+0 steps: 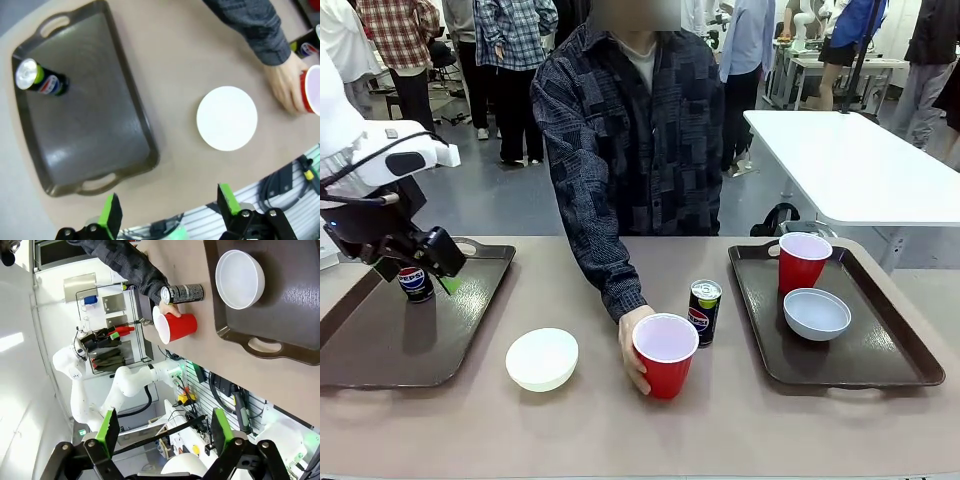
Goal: Prepare tableware on both trays.
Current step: Pick up a Picnic Bowl from the table and place it on a Handle tray.
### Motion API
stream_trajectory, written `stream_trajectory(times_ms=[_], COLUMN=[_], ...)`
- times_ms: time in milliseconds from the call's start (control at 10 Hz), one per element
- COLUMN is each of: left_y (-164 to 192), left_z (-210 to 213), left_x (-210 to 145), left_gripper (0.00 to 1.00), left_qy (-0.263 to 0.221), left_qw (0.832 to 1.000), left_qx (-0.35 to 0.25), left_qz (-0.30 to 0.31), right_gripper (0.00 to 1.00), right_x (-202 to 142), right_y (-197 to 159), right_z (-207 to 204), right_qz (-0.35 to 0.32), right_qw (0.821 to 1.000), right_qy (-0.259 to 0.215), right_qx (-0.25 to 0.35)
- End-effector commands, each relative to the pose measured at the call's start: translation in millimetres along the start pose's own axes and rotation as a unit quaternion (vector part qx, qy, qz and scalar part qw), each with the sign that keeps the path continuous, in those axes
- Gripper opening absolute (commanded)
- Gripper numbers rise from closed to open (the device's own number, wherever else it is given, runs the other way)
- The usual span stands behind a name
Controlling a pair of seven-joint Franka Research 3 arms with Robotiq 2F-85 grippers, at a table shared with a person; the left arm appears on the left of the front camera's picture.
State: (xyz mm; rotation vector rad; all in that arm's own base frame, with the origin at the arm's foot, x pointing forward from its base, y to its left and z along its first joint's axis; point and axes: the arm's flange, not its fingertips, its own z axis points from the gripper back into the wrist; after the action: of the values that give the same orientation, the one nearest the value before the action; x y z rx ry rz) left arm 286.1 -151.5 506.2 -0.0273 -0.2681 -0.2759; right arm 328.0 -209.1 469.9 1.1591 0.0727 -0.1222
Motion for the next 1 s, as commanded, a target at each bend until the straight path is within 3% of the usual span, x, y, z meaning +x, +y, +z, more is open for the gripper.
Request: stream_trajectory(times_ms=[0, 100, 500, 900], left_y=[14.3, 0.0, 1.3, -11.4], left_z=[-23.4, 0.0, 0.0, -48.3], left_x=[-39.2, 0.0, 0.0, 23.9], left_gripper=[1.0, 1.0, 1.0, 1.0], left_qy=[0.003, 0.0, 0.002, 0.033], left_qw=[0.999, 1.0, 1.0, 0.996], left_qx=[-0.025, 0.0, -0.007, -0.053], left_qz=[0.023, 0.0, -0.001, 0.06], right_gripper=[0.96, 0.96, 0.96, 0.96], right_x=[0.5, 0.5, 0.5, 0.5], right_y=[0.2, 0.2, 0.2, 0.2], right_z=[-0.7, -0.7, -0.7, -0.7], right_qz=[0.0, 0.0, 0.0, 0.0], right_qw=[1.0, 1.0, 1.0, 1.0], right_qy=[0.001, 0.001, 0.001, 0.001], right_qx=[0.0, 0.0, 0.0, 0.0])
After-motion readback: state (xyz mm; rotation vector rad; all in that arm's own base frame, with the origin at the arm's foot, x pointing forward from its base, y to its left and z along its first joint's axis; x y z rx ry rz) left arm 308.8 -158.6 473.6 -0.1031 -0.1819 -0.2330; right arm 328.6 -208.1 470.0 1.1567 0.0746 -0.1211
